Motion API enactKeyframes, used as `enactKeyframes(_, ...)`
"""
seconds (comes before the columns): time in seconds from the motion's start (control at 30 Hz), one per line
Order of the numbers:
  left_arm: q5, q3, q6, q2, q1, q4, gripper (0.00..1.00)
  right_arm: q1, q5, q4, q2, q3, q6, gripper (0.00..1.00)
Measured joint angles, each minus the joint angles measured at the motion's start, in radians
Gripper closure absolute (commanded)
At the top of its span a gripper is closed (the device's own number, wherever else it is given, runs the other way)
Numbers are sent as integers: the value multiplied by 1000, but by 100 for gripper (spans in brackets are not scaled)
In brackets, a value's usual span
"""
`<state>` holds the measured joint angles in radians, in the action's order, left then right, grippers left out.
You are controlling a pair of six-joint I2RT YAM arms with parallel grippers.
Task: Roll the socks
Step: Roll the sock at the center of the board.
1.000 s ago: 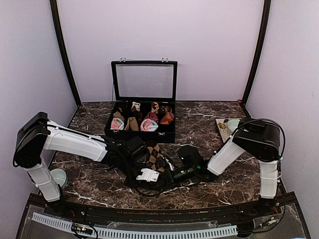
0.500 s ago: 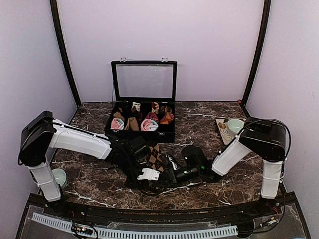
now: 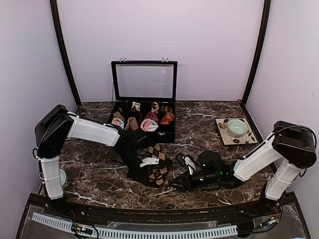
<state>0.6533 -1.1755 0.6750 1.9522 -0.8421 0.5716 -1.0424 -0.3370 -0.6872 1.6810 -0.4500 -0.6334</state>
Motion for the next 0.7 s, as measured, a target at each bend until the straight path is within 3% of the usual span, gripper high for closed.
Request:
enactKeyframes(0.1, 33, -28, -5, 25, 3, 36, 100, -68, 135, 45, -77, 11, 100, 42)
enactKeyframes(0.3, 70, -92, -18, 82, 5, 101, 100, -124, 389, 89, -214, 32, 206, 57)
enactKeyframes(0.5, 67, -132, -34, 109, 4, 148, 100, -113, 626, 90, -299, 87, 162, 36)
enactKeyframes(0.53, 67, -140, -37, 114, 5, 158, 100, -109, 646, 89, -302, 92, 151, 24)
enactKeyframes(0.57, 67, -146, -41, 118, 4, 165, 100, -108, 667, 87, -305, 98, 144, 5)
enactKeyframes(0.7, 65, -159, -56, 127, 4, 182, 100, -93, 706, 94, -315, 111, 99, 0)
